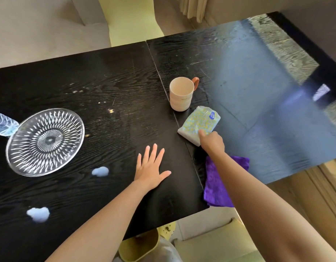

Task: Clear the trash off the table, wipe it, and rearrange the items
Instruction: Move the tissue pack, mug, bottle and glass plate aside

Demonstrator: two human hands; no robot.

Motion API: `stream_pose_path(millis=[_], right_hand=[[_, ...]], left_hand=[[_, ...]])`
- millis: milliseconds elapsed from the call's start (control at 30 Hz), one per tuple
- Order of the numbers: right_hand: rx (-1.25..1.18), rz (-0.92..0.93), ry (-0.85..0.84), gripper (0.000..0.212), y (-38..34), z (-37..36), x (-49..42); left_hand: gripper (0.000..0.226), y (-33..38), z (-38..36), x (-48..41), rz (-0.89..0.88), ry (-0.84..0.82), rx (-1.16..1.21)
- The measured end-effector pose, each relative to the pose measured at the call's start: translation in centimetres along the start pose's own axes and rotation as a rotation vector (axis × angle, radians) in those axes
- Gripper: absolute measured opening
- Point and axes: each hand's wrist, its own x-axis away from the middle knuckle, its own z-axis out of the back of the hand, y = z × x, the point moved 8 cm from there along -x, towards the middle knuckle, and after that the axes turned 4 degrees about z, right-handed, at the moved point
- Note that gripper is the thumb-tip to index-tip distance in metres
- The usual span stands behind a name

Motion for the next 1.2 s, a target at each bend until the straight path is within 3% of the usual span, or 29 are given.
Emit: stream_pose_path(millis=[133, 233, 367, 533, 733, 900, 1067, 1200], right_hand=[[0.072, 0.058, 0.11, 0.058, -1.4, 1.4, 2.2], [0.225, 0.097, 0.097, 0.064, -3.9, 2.0, 3.6], [0.348, 0.084, -0.109, 0.07, -7.5, 1.4, 5.7], [0.702, 0.29, -0.503, 0.05, -14.3, -1.7, 10.7], [0.869, 0.396, -0.678, 0.05, -20.6, -5.6, 16.9], [0.851, 0.475, -0.674, 0.051, -25.3, -11.4, 20.5], [0.819, 0.551, -0.671, 0.043, -28.5, -17.6, 23.1], [0.767, 0.563, -0.601, 0.043, -29.8, -21.9, 22.8]], left_hand=[[0.078, 0.2, 0.7, -0.1, 0.002, -0.047, 0.015], [0.07, -0.3, 2.1, 0.1, 0.039, -0.098, 0.114], [0.066, -1.8, 4.4, 1.5, 0.058, -0.149, 0.18], [0.062, -6.2, 7.8, 3.2, 0.113, -0.17, 0.314], [0.051, -14.5, 11.8, 7.0, 0.181, -0.143, 0.388], [0.044, -23.3, 13.7, 11.0, 0.274, -0.095, 0.407], [0.02, -31.2, 13.3, 13.2, 0.377, -0.044, 0.601], [0.041, -37.7, 12.1, 14.0, 0.55, 0.039, 0.801]])
